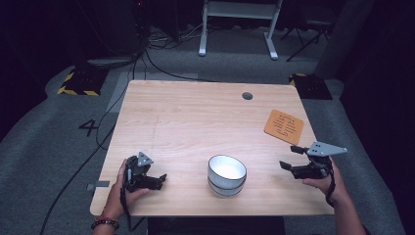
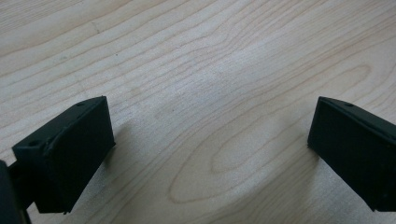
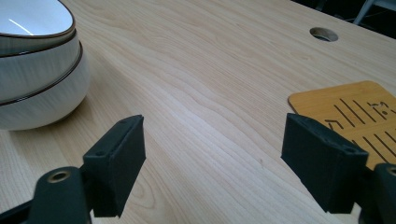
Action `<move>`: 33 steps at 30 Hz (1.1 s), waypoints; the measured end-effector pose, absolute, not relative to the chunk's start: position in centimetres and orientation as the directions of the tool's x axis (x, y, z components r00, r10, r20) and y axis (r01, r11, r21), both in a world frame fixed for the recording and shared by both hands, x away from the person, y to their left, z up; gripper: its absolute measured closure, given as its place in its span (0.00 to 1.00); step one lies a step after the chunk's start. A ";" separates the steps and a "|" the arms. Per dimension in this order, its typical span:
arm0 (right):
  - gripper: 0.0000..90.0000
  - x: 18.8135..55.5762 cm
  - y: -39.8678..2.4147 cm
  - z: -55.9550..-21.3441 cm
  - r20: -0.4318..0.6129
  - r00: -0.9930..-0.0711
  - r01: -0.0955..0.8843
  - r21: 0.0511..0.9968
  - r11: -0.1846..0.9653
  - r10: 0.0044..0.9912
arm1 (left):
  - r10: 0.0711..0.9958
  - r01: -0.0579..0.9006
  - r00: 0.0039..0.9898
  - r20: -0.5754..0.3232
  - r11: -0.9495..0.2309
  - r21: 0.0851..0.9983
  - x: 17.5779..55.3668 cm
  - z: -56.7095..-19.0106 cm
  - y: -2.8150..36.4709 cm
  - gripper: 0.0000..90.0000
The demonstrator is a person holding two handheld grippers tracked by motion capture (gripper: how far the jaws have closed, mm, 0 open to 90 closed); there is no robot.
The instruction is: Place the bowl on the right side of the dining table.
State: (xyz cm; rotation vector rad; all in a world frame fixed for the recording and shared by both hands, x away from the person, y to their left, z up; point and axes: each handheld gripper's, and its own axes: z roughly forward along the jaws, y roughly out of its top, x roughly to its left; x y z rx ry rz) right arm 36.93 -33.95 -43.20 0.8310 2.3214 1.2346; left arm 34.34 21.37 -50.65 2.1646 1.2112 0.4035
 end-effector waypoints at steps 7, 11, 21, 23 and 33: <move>0.25 36.7 -32.8 -42.8 -0.070 -0.776 0.297 0.836 0.461 0.627 | 0.846 0.655 0.532 -0.032 -0.387 0.649 34.3 -50.7 21.3 0.00; 0.25 36.5 -32.1 -42.6 -0.078 -0.790 0.283 0.834 0.474 0.609 | 0.846 0.655 0.532 -0.032 -0.387 0.649 34.3 -50.7 21.4 0.00; 0.25 35.7 -29.8 -42.0 -0.084 -0.836 0.245 0.827 0.506 0.542 | 0.845 0.657 0.533 -0.033 -0.389 0.646 34.3 -50.6 21.4 0.00; 0.25 35.5 -29.3 -41.9 -0.085 -0.845 0.236 0.827 0.510 0.528 | 0.845 0.656 0.533 -0.033 -0.389 0.647 34.3 -50.6 21.4 0.00; 0.26 35.1 -27.6 -41.7 -0.077 -0.877 0.212 0.825 0.524 0.475 | 0.845 0.656 0.533 -0.033 -0.389 0.646 34.3 -50.6 21.4 0.00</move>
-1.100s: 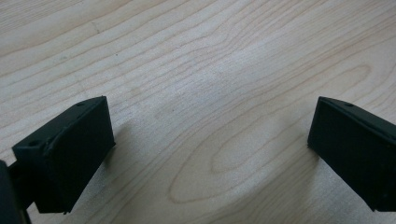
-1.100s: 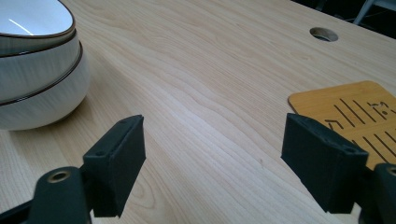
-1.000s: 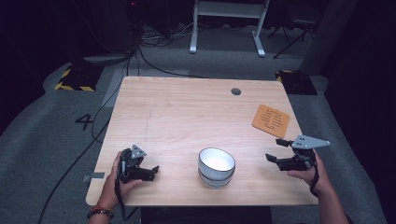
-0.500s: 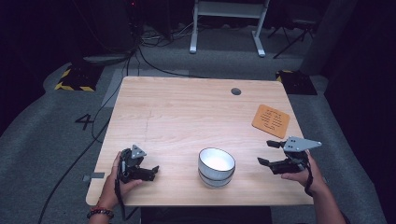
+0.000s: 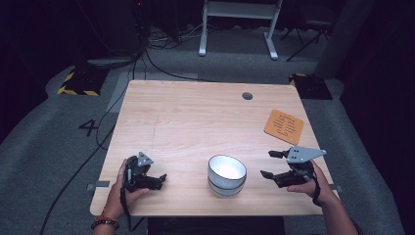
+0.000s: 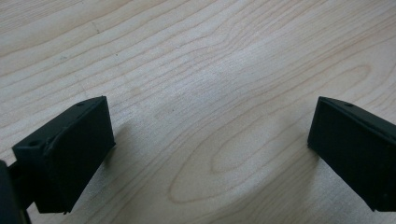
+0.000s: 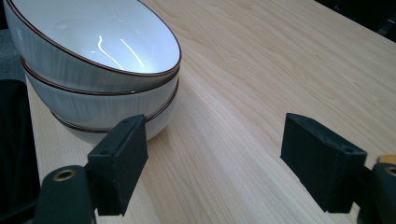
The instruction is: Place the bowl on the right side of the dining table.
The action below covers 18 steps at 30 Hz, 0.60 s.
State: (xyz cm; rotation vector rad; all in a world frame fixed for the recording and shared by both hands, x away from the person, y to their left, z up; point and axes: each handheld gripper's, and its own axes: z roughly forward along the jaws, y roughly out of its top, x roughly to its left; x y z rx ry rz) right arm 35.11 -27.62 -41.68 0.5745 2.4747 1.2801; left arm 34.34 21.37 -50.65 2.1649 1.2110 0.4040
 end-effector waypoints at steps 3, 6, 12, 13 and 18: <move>0.26 35.1 -27.2 -41.7 -0.076 -0.884 0.206 0.822 0.531 0.461 | 0.846 0.655 0.532 -0.032 -0.387 0.649 34.3 -50.7 21.4 0.00; 0.26 34.8 -26.5 -41.5 -0.077 -0.894 0.195 0.820 0.538 0.442 | 0.845 0.656 0.533 -0.033 -0.389 0.646 34.3 -50.6 21.4 0.00; 0.26 34.6 -25.3 -41.2 -0.061 -0.915 0.179 0.824 0.537 0.398 | 0.846 0.655 0.531 -0.032 -0.387 0.649 34.3 -50.7 21.3 0.00; 0.26 34.5 -25.1 -41.1 -0.067 -0.918 0.172 0.821 0.545 0.391 | 0.846 0.655 0.532 -0.032 -0.387 0.649 34.3 -50.7 21.3 0.00; 0.26 34.3 -24.0 -41.0 -0.069 -0.930 0.154 0.819 0.552 0.362 | 0.846 0.655 0.531 -0.032 -0.387 0.649 34.3 -50.7 21.3 0.00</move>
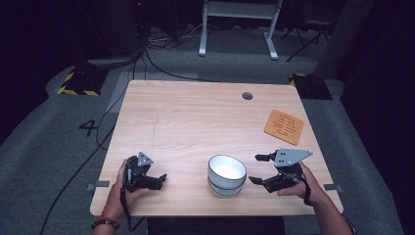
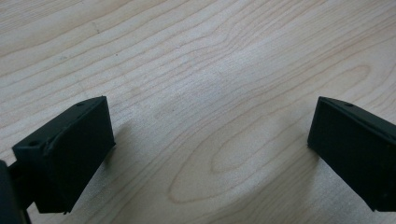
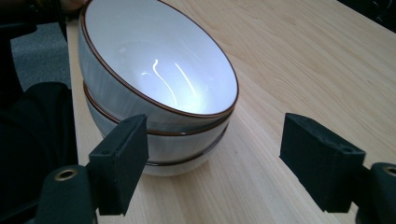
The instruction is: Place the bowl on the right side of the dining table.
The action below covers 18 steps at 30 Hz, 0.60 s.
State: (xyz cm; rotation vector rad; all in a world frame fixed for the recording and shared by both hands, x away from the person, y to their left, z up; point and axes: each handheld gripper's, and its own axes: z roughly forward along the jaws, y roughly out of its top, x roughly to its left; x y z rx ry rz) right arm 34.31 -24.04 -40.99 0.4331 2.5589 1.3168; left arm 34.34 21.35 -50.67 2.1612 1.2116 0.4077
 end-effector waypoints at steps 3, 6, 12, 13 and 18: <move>0.26 34.1 -23.6 -40.8 -0.069 -0.936 0.146 0.816 0.560 0.346 | 0.846 0.655 0.532 -0.032 -0.387 0.649 34.3 -50.7 21.3 0.00; 0.27 34.0 -23.1 -40.7 -0.071 -0.943 0.133 0.815 0.563 0.326 | 0.846 0.655 0.532 -0.031 -0.387 0.649 34.3 -50.7 21.3 0.00; 0.27 33.8 -22.2 -40.4 -0.064 -0.953 0.121 0.818 0.562 0.297 | 0.846 0.655 0.532 -0.031 -0.387 0.649 34.3 -50.7 21.3 0.00; 0.27 33.8 -21.8 -40.5 -0.069 -0.956 0.110 0.818 0.564 0.287 | 0.846 0.655 0.532 -0.032 -0.387 0.649 34.3 -50.7 21.3 0.00; 0.28 33.6 -21.1 -40.5 -0.058 -0.962 0.109 0.814 0.571 0.266 | 0.846 0.655 0.532 -0.032 -0.387 0.649 34.3 -50.7 21.3 0.00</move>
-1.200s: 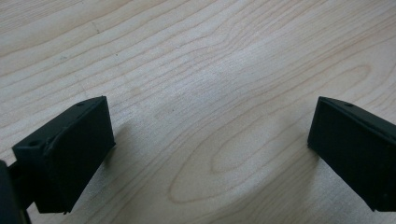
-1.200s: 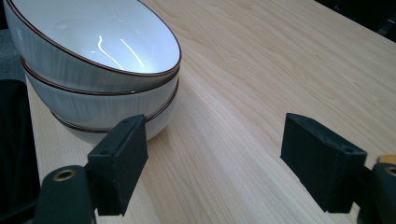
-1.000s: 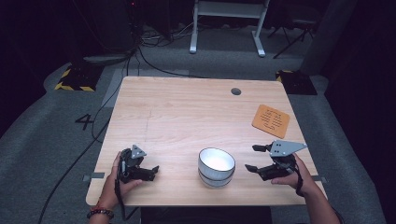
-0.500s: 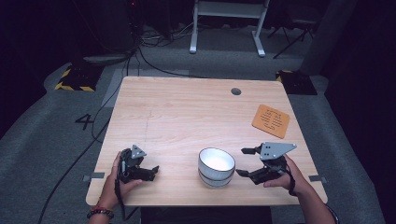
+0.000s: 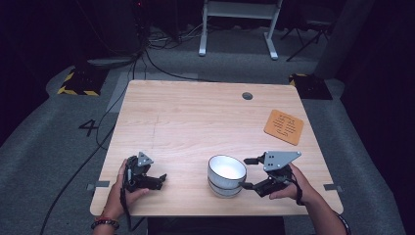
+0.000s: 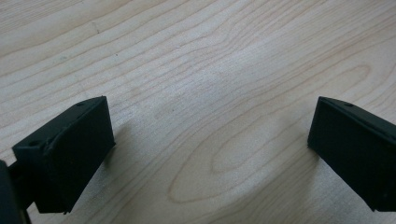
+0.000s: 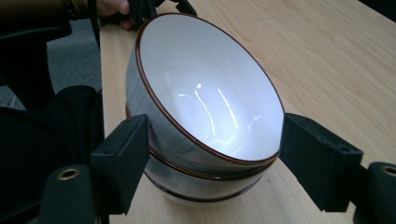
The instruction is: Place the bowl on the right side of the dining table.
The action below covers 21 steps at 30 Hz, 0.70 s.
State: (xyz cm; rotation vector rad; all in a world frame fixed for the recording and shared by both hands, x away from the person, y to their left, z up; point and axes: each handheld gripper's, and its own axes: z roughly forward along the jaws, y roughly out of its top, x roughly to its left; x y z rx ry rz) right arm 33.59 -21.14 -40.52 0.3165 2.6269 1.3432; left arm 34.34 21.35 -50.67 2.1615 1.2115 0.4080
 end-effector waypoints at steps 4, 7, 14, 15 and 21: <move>0.28 33.5 -20.7 -40.6 -0.047 -0.967 0.107 0.816 0.568 0.249 | 0.846 0.655 0.532 -0.032 -0.387 0.649 34.3 -50.7 21.3 0.00; 0.28 33.5 -20.3 -40.6 -0.049 -0.970 0.098 0.815 0.570 0.237 | 0.846 0.655 0.532 -0.032 -0.387 0.649 34.3 -50.7 21.3 0.00; 0.31 33.4 -19.2 -40.8 -0.033 -0.979 0.092 0.810 0.580 0.201 | 0.844 0.656 0.535 -0.031 -0.392 0.645 34.3 -50.6 21.4 0.00; 0.31 33.4 -19.0 -40.8 -0.030 -0.981 0.089 0.807 0.584 0.191 | 0.844 0.656 0.535 -0.032 -0.391 0.645 34.3 -50.6 21.4 0.00; 0.36 33.3 -18.2 -40.9 -0.019 -0.986 0.085 0.806 0.586 0.168 | 0.846 0.655 0.532 -0.032 -0.387 0.649 34.3 -50.7 21.4 0.00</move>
